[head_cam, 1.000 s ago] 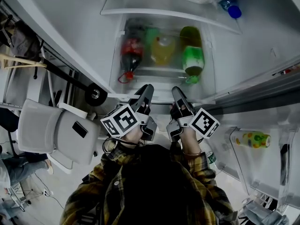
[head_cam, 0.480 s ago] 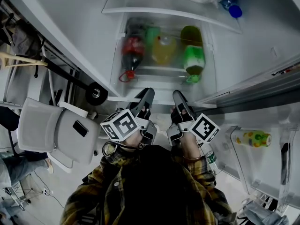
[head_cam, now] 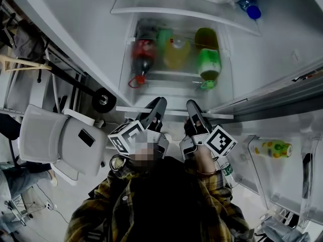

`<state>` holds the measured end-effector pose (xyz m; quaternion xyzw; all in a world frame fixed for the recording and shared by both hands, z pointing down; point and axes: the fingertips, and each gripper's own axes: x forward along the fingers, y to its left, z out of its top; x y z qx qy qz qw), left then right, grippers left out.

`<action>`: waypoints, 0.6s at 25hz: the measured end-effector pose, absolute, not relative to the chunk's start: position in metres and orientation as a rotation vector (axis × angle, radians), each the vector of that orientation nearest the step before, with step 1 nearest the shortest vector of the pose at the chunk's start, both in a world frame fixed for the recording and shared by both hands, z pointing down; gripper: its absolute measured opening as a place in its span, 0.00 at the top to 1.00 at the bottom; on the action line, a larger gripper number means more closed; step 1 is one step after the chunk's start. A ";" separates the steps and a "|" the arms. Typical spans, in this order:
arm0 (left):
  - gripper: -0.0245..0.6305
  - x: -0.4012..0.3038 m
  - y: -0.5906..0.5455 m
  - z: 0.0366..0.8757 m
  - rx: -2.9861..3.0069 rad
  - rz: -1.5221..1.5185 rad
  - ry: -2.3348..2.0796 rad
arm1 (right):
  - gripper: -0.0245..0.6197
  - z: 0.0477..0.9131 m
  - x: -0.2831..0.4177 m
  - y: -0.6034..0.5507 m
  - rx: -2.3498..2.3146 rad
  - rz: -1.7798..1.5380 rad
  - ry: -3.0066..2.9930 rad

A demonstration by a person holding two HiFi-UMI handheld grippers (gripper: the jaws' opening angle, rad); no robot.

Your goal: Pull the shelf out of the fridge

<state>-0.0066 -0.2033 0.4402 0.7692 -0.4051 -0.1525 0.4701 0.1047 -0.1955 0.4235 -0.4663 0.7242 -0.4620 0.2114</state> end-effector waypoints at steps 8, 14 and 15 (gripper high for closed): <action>0.84 -0.004 -0.198 0.435 1.883 -0.381 -0.980 | 0.84 0.424 0.105 -0.190 -1.305 -1.283 2.018; 0.84 -0.001 -0.196 0.427 1.879 -0.388 -0.966 | 0.84 0.423 0.106 -0.188 -1.306 -1.282 2.018; 0.84 -0.001 -0.196 0.429 1.881 -0.386 -0.970 | 0.84 0.423 0.107 -0.188 -1.303 -1.281 2.016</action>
